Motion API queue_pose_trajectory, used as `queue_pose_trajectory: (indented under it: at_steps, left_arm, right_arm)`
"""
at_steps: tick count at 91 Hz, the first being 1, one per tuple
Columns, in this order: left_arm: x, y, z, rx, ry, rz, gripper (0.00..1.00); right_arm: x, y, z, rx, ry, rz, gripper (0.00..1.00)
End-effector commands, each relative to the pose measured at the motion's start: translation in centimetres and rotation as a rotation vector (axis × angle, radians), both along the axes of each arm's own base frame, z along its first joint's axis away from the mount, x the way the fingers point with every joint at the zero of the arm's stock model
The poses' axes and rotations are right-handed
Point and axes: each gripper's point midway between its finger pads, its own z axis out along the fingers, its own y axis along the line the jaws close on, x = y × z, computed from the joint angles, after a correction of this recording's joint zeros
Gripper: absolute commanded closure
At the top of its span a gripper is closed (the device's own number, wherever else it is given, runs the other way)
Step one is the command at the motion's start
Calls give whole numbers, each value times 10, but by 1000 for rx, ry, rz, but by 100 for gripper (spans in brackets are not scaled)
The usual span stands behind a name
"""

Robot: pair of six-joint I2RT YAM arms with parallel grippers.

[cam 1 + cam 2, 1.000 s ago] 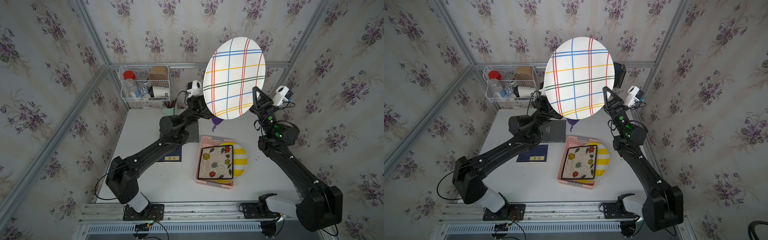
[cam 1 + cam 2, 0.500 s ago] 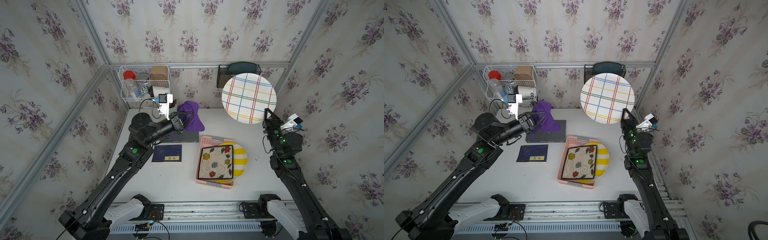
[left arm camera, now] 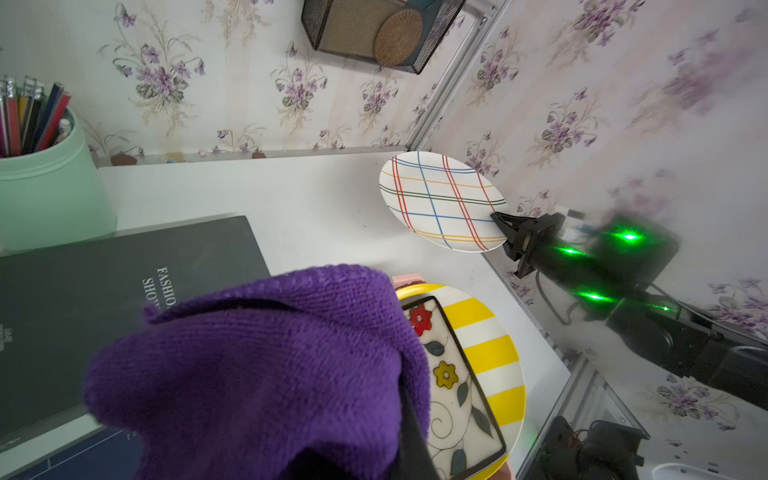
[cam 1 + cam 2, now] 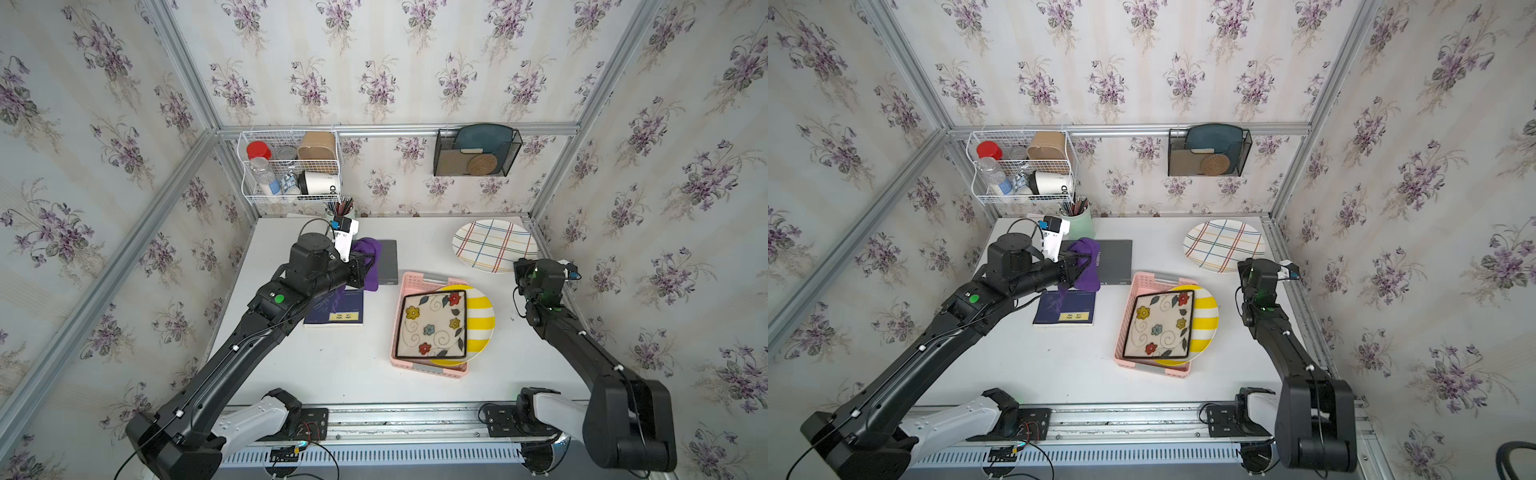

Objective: Wipe the wet plate dry
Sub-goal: Place the plate at the center of the board, then pick up the plate from the bin.

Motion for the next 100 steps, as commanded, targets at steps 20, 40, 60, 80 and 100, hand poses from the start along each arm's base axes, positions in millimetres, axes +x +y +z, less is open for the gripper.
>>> queue_pose_trajectory:
  at_steps: [20, 40, 60, 80, 100]
  left_arm:
    - [13, 0, -7, 55, -25, 14, 100]
    - [17, -2, -16, 64, -6, 21, 100]
    - [17, -4, -27, 43, 27, 20, 100]
    - [12, -2, -47, 52, 81, 26, 100]
    - [7, 3, -78, 104, 145, 36, 100]
  right_arm:
    - [62, -2, -45, -10, 12, 62, 100]
    - [69, -3, -93, -20, 106, 68, 100]
    - [72, -7, -108, -117, 221, 155, 3]
    - [60, -36, -65, -318, 335, 186, 0]
    - [28, 32, 2, -239, 177, 510, 23]
